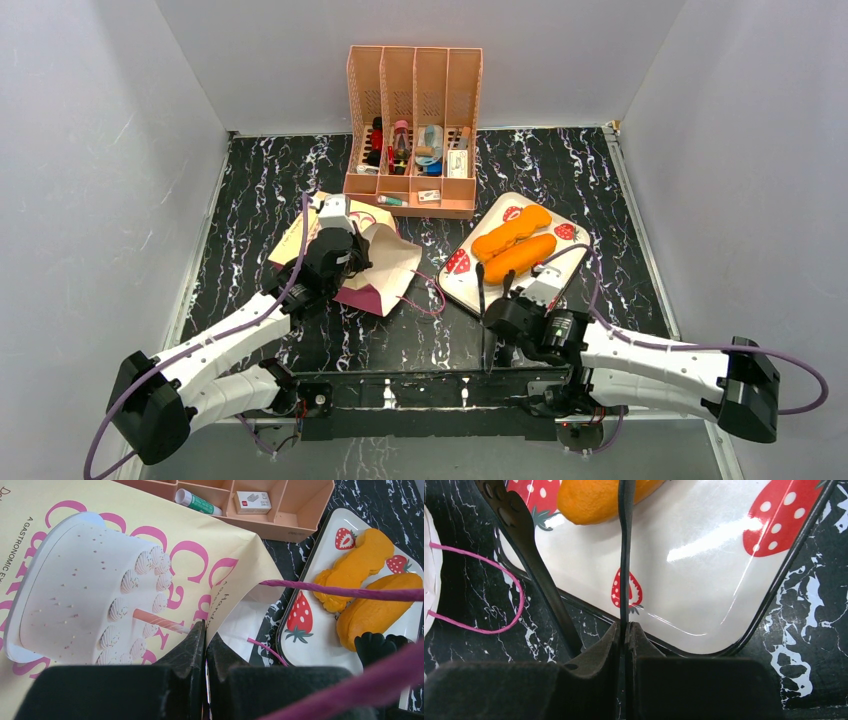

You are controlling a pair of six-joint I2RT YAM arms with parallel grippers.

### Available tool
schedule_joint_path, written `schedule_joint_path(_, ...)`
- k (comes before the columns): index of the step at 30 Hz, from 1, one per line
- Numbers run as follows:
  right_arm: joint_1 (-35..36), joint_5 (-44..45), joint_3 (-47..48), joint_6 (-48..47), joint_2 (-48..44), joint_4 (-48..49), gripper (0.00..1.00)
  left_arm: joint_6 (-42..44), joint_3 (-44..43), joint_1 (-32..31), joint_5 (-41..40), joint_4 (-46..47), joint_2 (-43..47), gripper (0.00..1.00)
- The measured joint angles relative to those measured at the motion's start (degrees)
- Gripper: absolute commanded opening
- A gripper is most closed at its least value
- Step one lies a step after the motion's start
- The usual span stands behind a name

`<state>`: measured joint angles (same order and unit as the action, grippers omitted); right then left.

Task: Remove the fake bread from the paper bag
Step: Place the fake bread in the container, then place the clamp at the center of the board.

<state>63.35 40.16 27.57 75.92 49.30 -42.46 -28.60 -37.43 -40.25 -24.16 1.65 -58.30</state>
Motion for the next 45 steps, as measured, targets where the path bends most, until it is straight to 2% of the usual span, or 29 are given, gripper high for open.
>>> schedule_joint_path(4, 1.4, -0.7, 3.4, -3.8, 5.1, 0.4, 0.00, 0.0, 0.2, 0.0, 0.1, 0.0, 0.0, 0.00)
schedule_joint_path(12, 9.0, -0.6, 15.0, -10.2, 20.6, 2.4, 0.00, 0.5, 2.3, 0.0, 0.9, 1.0, -1.0, 0.00)
schedule_joint_path(21, 11.6, -3.1, 18.5, -19.5, 29.7, 7.4, 0.00, 1.7, 2.4, 0.0, 2.5, 2.4, -2.2, 0.00)
schedule_joint_path(36, 10.7, -8.8, 30.6, -37.6, 46.6, 17.6, 0.00, 4.6, 2.6, 0.0, 6.2, 3.1, -2.8, 0.00)
schedule_joint_path(45, 3.4, -12.0, 36.0, -49.3, 51.5, 22.3, 0.00, 5.2, 3.5, 0.0, 6.4, 5.6, -2.8, 0.00)
